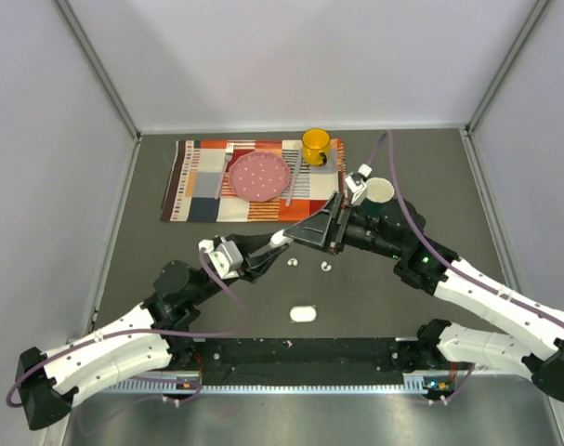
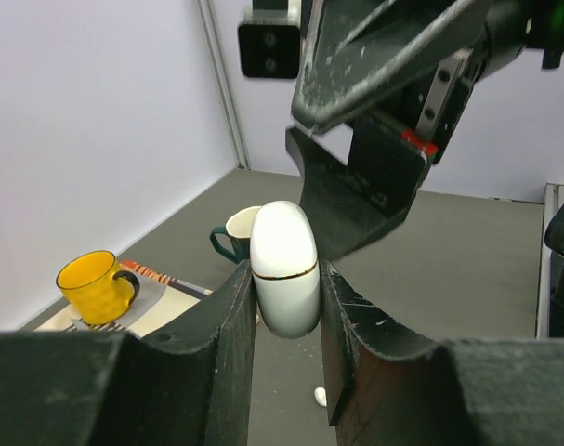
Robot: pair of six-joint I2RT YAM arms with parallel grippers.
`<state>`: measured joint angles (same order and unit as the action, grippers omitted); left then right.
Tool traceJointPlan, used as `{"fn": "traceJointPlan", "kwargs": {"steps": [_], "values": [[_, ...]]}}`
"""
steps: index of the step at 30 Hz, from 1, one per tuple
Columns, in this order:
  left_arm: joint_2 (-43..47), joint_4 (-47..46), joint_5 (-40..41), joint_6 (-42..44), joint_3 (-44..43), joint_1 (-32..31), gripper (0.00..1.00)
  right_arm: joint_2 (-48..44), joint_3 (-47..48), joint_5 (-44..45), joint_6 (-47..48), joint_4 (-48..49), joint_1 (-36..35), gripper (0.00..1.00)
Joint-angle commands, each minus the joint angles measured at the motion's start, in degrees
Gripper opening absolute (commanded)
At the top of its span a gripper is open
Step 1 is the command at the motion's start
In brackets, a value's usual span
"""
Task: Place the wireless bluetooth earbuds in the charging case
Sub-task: Adjust the charging case.
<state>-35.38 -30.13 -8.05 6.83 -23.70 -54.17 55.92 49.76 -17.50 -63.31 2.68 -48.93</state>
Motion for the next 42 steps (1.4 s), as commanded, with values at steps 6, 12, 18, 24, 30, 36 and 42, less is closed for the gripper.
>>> {"fn": "traceJointPlan", "kwargs": {"steps": [6, 12, 18, 24, 30, 36, 42], "values": [[1.1, -9.1, 1.3, -0.2, -1.3, -0.2, 0.00, 4.8, -4.0, -6.1, -13.2, 17.4, 1.4, 0.90], [0.9, -9.5, 0.9, -0.7, -0.9, -0.2, 0.00, 6.3, -4.1, -6.3, -14.7, 20.6, 1.4, 0.74], [0.7, -9.2, 0.8, -1.0, -0.6, -0.2, 0.00, 7.4, -4.0, -8.3, -17.1, 21.8, 1.4, 0.62], [1.1, -9.1, 1.5, -1.1, 0.1, -0.2, 0.00, 6.9, -3.8, -8.4, -17.5, 21.6, 1.4, 0.46], [1.1, -7.8, 1.8, -1.2, 0.2, -0.2, 0.00, 7.8, -3.3, -10.3, -18.5, 22.8, 1.4, 0.28], [0.4, -7.8, 2.6, -2.6, 0.2, -0.2, 0.25, 7.8, -3.4, -10.2, -18.2, 23.0, 1.4, 0.13], [-0.6, -9.1, 3.5, -2.9, 0.4, -0.2, 0.42, 8.1, -3.1, -10.2, -18.1, 22.2, 1.4, 0.09]]}}
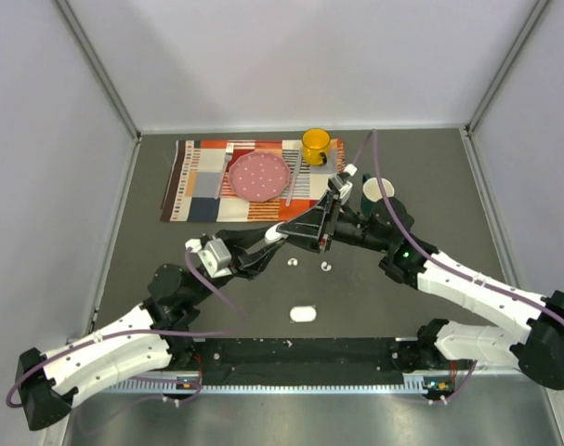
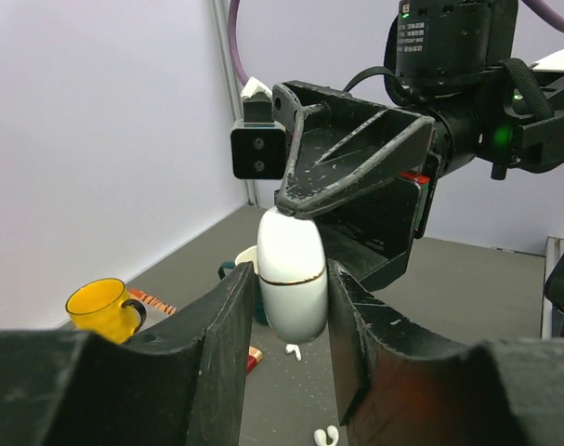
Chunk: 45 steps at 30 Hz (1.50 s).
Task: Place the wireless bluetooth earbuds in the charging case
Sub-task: Adjust the charging case.
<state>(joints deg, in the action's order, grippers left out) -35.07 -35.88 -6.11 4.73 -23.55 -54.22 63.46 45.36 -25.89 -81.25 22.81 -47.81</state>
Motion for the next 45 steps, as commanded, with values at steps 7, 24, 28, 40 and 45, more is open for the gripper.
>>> {"fn": "traceJointPlan", "kwargs": {"steps": [7, 24, 28, 40, 45], "values": [[-2.6, -4.4, 1.4, -0.8, -0.4, -0.3, 0.49, 0.5, 1.4, -1.5, 0.6, 1.5, 0.3, 0.09], [-3.9, -5.8, -0.7, -1.0, -0.8, -0.3, 0.03, -0.5, 0.6, -1.2, 0.5, 1.7, 0.3, 0.09], [-4.0, -6.4, -0.3, -1.8, -0.7, -0.2, 0.20, -0.9, 0.0, -0.4, 0.5, 1.1, 0.2, 0.09], [-3.9, -8.0, 0.3, -2.2, -0.3, -0.2, 0.00, -0.8, -0.4, 0.0, 0.4, 1.0, 0.3, 0.11], [-3.3, -12.2, 2.3, -4.1, 1.3, -0.2, 0.00, -1.5, -1.0, 1.2, 2.6, 0.9, 0.3, 0.58]]}}
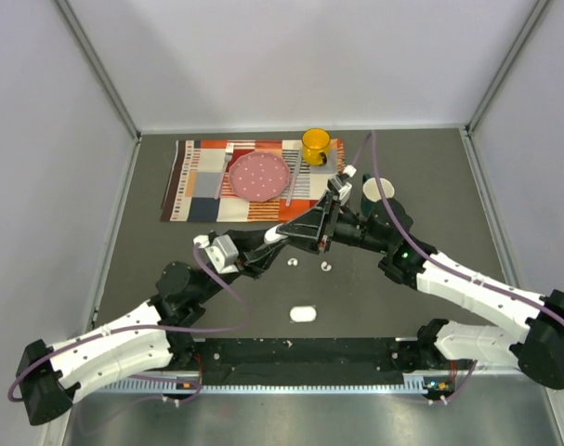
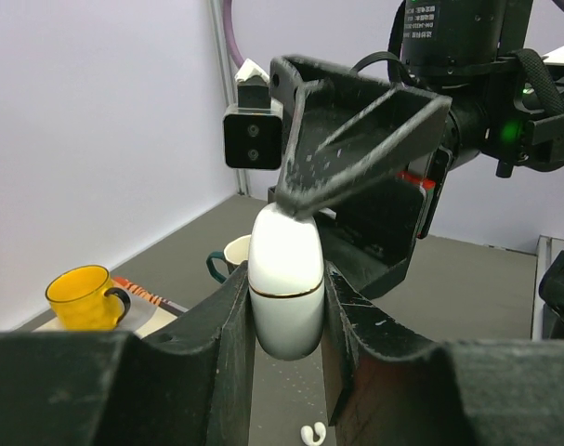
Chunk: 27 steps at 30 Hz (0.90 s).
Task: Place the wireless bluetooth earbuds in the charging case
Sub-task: Adjust the charging case, then open the charging case.
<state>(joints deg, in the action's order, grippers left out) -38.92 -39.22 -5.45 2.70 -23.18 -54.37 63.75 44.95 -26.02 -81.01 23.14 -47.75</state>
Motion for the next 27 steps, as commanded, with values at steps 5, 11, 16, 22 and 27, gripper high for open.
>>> {"fn": "traceJointPlan", "kwargs": {"steps": [5, 11, 16, 22, 27], "values": [[1.1, -12.4, 3.4, -6.3, 3.7, 0.3, 0.00, -4.8, 1.8, 4.5, 9.4, -5.7, 0.2, 0.80], [2.2, -16.8, -0.4, -11.7, 6.9, 3.2, 0.00, -8.2, 8.6, 8.3, 26.1, -17.0, 0.2, 0.83], [2.4, -22.8, -10.0, -11.8, 9.3, 6.2, 0.00, -9.6, 12.7, 10.0, 40.1, -26.8, 0.2, 0.83], [1.8, -22.0, -19.4, -14.3, 8.8, 11.1, 0.00, -7.4, 17.9, 7.9, 49.4, -35.2, 0.0, 0.83], [0.6, -22.7, -22.7, -15.9, 8.1, 12.3, 0.00, -5.3, 20.9, 9.4, 55.2, -38.3, -2.4, 0.82]]}}
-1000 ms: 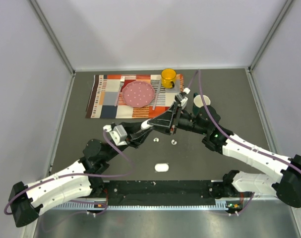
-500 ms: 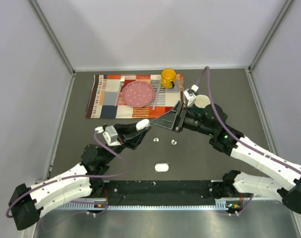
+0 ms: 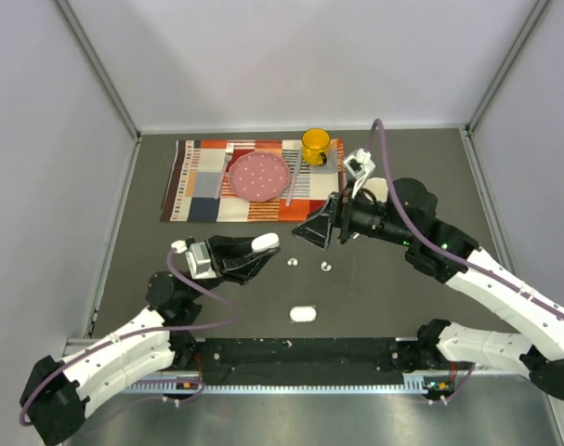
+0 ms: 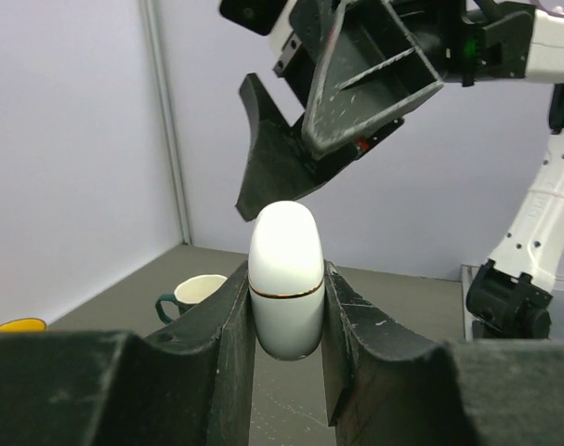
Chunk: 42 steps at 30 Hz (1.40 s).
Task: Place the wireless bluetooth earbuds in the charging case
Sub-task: Open the charging case.
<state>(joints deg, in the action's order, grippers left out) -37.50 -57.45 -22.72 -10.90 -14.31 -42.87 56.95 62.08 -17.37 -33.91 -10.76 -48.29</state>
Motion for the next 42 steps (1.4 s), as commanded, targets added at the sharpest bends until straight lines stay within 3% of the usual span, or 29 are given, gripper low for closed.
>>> {"fn": "traceJointPlan", "kwargs": {"steps": [1, 17, 42], "values": [[-1.1, -4.6, -5.8, -2.4, -1.0, 0.9, 0.00, 2.3, 4.1, 0.7, 8.7, -4.4, -2.3, 0.82], [-5.3, -8.4, -8.0, -4.7, -2.0, 1.3, 0.00, 5.6, 5.5, 4.7, 10.9, -5.7, -6.7, 0.80], [-5.7, -9.2, -13.3, -7.5, -3.4, 1.5, 0.00, 6.7, 5.6, 13.5, 9.1, -4.1, -7.0, 0.81]]}}
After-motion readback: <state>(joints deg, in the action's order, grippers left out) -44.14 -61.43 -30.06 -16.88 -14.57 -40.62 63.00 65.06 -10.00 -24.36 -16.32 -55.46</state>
